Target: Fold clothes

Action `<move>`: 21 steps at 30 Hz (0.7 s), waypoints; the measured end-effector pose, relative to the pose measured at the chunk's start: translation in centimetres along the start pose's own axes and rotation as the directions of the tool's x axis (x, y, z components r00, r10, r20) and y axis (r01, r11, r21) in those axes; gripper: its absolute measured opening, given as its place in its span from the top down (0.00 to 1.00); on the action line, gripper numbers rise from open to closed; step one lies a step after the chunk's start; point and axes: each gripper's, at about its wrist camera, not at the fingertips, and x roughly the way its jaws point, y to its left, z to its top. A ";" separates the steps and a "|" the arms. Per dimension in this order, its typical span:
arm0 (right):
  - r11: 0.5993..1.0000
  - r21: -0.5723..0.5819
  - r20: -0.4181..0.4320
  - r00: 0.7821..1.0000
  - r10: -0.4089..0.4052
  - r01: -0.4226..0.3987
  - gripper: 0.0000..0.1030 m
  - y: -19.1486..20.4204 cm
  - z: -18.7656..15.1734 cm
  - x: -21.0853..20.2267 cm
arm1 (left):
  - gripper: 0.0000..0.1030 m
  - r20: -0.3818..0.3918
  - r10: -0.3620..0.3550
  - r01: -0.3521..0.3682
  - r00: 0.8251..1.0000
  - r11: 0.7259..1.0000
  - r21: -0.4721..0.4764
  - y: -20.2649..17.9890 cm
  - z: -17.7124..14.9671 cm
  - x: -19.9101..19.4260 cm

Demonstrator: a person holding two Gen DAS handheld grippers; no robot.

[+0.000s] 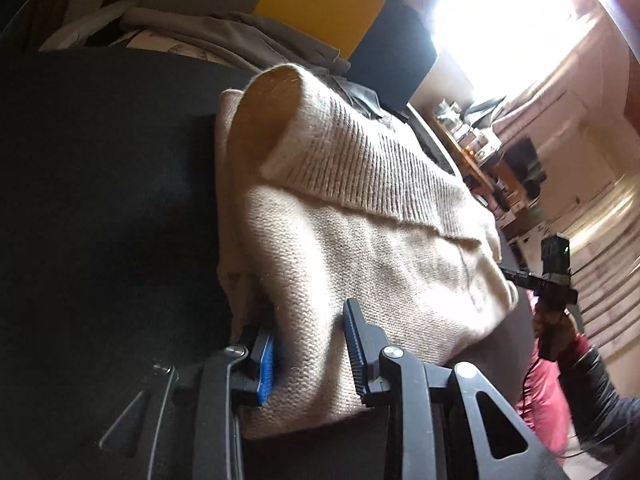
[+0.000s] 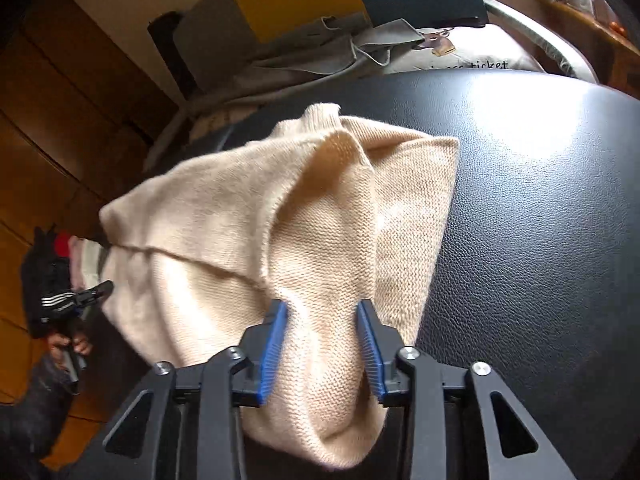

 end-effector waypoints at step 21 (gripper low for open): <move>0.999 -0.047 -0.080 0.997 0.021 -0.025 0.90 1.3 1.9 -0.1 | 0.95 -0.116 0.106 -0.078 0.988 0.972 0.223 -3.3 -0.5 -1.0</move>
